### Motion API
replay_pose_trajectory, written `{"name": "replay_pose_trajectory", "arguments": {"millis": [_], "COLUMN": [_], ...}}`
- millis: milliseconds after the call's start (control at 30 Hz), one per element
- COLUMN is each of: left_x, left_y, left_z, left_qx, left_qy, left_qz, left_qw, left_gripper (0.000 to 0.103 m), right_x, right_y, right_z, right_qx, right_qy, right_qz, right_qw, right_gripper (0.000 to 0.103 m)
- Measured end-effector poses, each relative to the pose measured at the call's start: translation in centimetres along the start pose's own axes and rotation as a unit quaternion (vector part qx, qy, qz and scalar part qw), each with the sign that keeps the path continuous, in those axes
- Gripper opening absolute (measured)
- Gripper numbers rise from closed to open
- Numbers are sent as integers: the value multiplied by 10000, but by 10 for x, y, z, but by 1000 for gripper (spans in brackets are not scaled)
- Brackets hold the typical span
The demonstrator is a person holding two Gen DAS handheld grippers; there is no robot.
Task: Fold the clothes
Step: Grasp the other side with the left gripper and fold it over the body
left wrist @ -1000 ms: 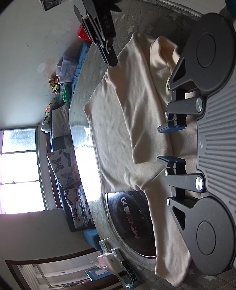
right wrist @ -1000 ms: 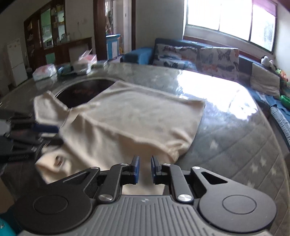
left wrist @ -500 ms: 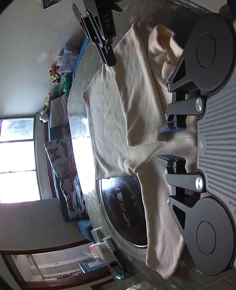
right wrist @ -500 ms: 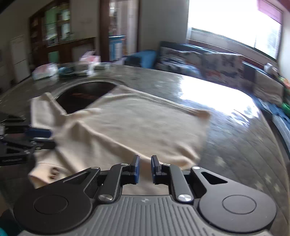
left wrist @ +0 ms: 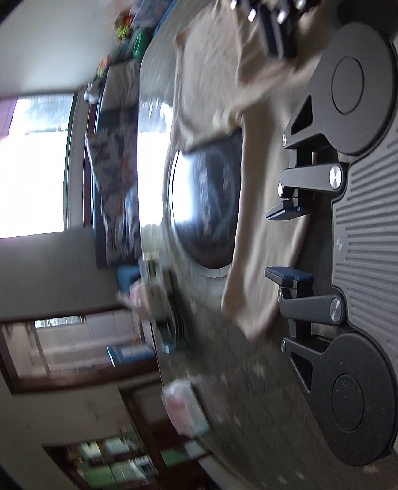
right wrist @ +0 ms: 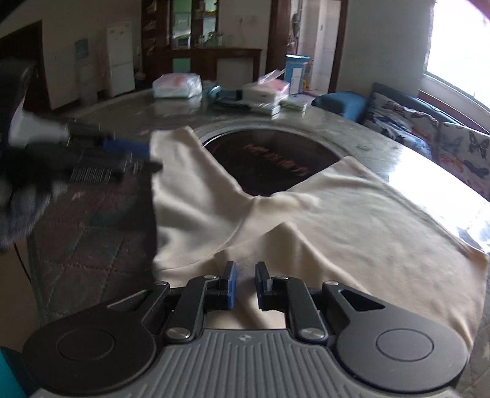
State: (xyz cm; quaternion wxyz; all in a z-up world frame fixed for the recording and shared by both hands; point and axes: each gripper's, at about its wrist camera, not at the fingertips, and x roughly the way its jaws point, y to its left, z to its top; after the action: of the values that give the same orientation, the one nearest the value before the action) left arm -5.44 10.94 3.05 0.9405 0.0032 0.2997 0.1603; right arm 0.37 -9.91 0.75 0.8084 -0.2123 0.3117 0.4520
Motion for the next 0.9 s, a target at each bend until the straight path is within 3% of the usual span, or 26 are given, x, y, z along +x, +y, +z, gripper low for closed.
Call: {"name": "replay_pose_trajectory", "arguments": {"millis": [167,367,433,500,567,733,900], "left_x": [27,51,57,61,60,30,-18], "left_y": [38,62,65,68,68,51,-1], "left_z": [10,17,17,15,16,30,53], "left_qx": [-588,-1268,-1404,-1534,-1608,-1640,-1287], "left_qy": [174,420,527,541,466,-19,-536], "left_qz": [795,749,665,601,609,27,-1128], "left_qw": [9949,9882,9865,9849,9840,9865,9838], "left_gripper": [41,39,32,12,5,4,4], "right_x": [-14,-32,-37,-44,-50,-70,-87], "right_y": [0,-9,-12,-14,-17,-31,-51], "right_z": [1,-1,-3,-6,-9,-20,-35], "right_qx": [36,177,231,306,383,702,1129], "right_qy": [-91,-196,-228,-272,-318,-486,-627], "right_qz": [-63,-236,-289,-350,-413,-648,-970], "right_qw": [9999,9994,9991,9985,9979,9942,9869], "right_gripper": [12,13,13,13,13,13,13]}}
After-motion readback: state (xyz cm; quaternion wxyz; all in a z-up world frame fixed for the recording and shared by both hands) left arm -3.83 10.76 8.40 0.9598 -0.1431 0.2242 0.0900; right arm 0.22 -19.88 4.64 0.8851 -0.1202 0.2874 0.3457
